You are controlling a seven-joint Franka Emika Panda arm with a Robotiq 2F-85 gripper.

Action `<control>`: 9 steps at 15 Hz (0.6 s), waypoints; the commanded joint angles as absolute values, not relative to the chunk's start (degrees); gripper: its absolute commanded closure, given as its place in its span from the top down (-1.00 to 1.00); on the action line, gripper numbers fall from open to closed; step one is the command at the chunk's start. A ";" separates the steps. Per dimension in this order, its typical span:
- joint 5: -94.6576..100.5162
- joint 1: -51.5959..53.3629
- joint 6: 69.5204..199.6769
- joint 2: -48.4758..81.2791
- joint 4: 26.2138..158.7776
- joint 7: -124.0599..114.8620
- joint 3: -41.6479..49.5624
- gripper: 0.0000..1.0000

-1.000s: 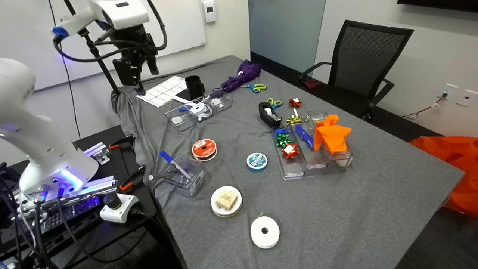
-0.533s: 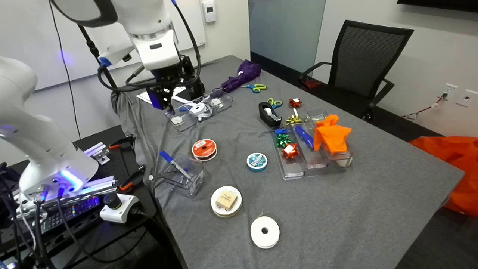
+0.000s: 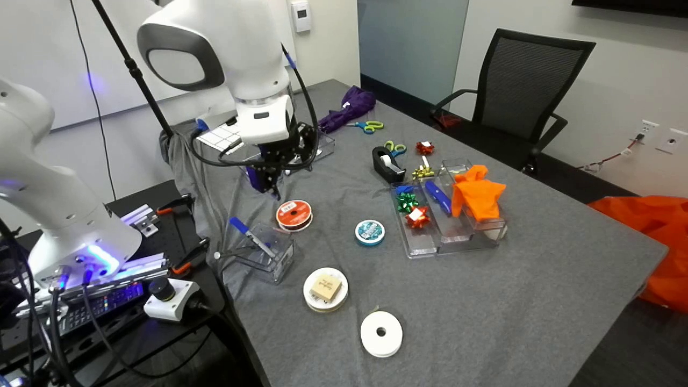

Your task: Move the object across the table and place it in the box

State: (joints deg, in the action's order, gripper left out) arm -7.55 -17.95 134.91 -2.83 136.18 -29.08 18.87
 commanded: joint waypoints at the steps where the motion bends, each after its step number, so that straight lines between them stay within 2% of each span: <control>1: -6.63 -18.55 134.81 -1.95 135.66 -29.59 18.74 1.00; 9: -6.74 -19.34 137.25 1.32 134.83 -24.66 19.71 1.00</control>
